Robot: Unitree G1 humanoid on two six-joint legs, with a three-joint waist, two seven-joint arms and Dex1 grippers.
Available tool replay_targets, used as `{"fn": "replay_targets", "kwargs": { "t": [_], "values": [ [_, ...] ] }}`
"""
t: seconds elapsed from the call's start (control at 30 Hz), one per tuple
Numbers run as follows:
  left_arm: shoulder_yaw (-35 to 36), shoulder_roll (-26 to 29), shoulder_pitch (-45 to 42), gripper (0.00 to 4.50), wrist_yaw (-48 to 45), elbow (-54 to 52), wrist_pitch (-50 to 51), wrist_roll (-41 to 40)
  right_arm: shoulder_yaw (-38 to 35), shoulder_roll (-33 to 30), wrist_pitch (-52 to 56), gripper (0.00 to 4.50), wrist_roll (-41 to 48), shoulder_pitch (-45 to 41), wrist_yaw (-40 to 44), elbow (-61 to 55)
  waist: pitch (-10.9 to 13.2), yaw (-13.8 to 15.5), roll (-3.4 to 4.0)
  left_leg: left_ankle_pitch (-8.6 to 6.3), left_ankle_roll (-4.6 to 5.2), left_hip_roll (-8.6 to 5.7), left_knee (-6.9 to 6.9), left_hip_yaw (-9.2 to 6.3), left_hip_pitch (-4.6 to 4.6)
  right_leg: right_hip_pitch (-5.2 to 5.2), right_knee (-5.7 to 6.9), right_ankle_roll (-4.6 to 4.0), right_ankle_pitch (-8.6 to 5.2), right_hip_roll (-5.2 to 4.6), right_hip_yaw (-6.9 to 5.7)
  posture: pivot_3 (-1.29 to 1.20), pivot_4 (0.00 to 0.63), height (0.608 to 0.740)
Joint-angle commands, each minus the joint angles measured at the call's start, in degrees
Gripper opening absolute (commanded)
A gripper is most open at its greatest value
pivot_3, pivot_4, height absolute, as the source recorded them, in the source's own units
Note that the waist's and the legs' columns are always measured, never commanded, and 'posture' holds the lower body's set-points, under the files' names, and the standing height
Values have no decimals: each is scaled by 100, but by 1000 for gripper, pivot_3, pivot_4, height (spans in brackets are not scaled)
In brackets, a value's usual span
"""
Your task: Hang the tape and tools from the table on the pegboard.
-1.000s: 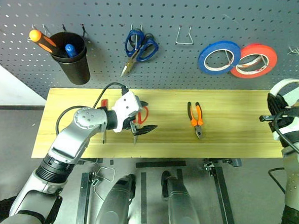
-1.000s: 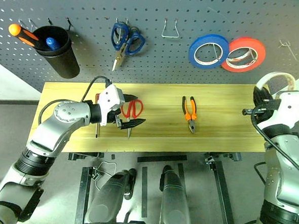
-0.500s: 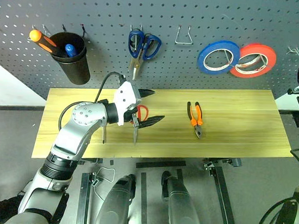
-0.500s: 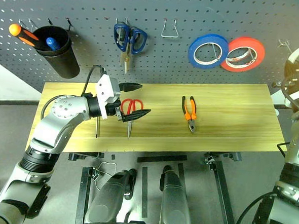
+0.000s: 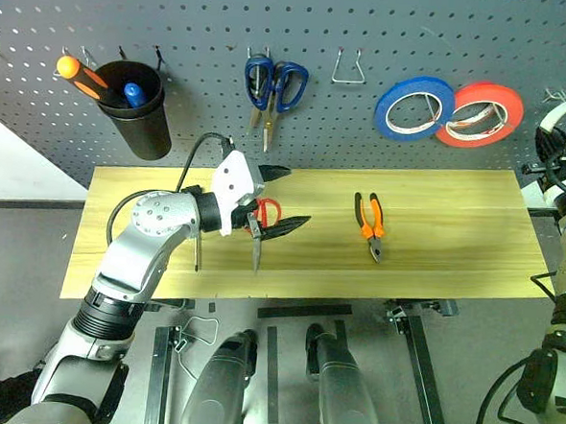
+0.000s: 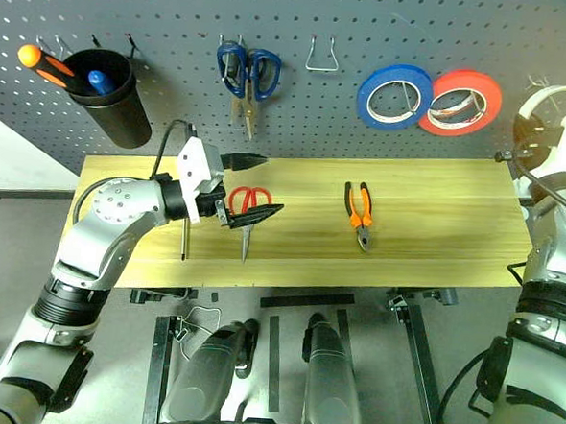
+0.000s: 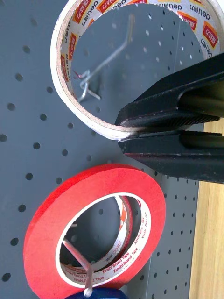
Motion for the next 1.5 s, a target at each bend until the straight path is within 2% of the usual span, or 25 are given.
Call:
{"fn": "replay_targets", "kwargs": {
  "t": [0.03, 0.23, 0.43, 0.53, 0.73, 0.77, 0.93, 1.0, 1.13, 1.3, 1.5],
  "values": [
    [148, 19, -140, 4500, 30, -307, 10, -167, 53, -49, -459, 18, -74, -435, 138, 595, 0, -2, 0, 0, -1, 0, 0, 0, 1, 0, 1, 0, 0, 0, 0, 124, 321, 740],
    [107, 36, -119, 4500, 61, -445, 81, -200, 225, 93, -996, 18, -199, -1129, 275, 1872, -1, 4, -1, 3, -5, 0, 0, 1, 3, 0, 5, 0, 0, 1, 0, 133, 311, 740],
    [174, 64, -128, 4500, 136, -493, 117, -186, 296, 88, -1177, 18, -280, -1349, 378, 2408, -2, -2, -3, 4, -7, -1, 1, 2, 4, 0, 6, 0, 0, 0, 0, 140, 310, 740],
    [158, 88, -76, 4500, 163, -518, 112, -189, 310, 58, -1094, 862, -332, -1407, 339, 2547, -2, 2, -3, 5, -8, -1, 1, 2, 5, 0, 8, 0, 0, 1, 0, 140, 313, 740],
    [110, 82, -26, 4500, 202, -490, 95, -152, 394, 21, -1265, 3025, -493, -1371, 66, 2635, -2, 3, -3, 5, -9, -1, 1, 3, 4, -1, 8, 0, 0, 0, 1, 137, 313, 740],
    [107, 80, -24, 4500, 207, -485, 90, -150, 400, 21, -1268, 3209, -503, -1358, 60, 2634, -2, 3, -3, 5, -9, -1, 1, 2, 4, -1, 8, 0, 0, 0, 0, 136, 313, 740],
    [107, 97, 19, 4500, 192, -501, 25, -147, 394, 38, -1283, 3209, -480, -1125, 157, 2385, -2, 6, -3, 6, -10, -1, 1, 2, 4, -1, 8, 0, 0, 0, 0, 135, 303, 740],
    [154, 97, 84, 4500, 96, -595, -77, -251, 367, 82, -1250, 3209, -384, -846, 299, 2005, -3, 9, -3, 6, -10, -1, 1, 2, 4, -1, 8, 0, 0, 0, 0, 132, 298, 740],
    [327, 37, 219, 4500, 11, -741, -383, -451, 339, 213, -869, 3209, -121, 115, 481, 521, -7, 12, -6, 6, -10, -1, 3, 1, 4, 0, 8, 0, 0, -1, -2, 121, 299, 740],
    [289, 71, 421, 4500, 40, -781, -448, -418, 64, 300, 406, 3209, 494, 1712, 245, -2335, -24, -3, -2, 7, -14, 3, 5, -5, 8, 1, 14, 0, 0, 3, -3, 112, 302, 740],
    [195, 169, 570, 4500, 101, -623, -424, -213, -325, 253, 1725, 3209, 994, 3047, -91, -4628, -27, 9, 2, 8, -14, -1, 10, -3, 14, 1, 21, -2, 1, -1, 6, 91, 303, 740]
  ]
}}
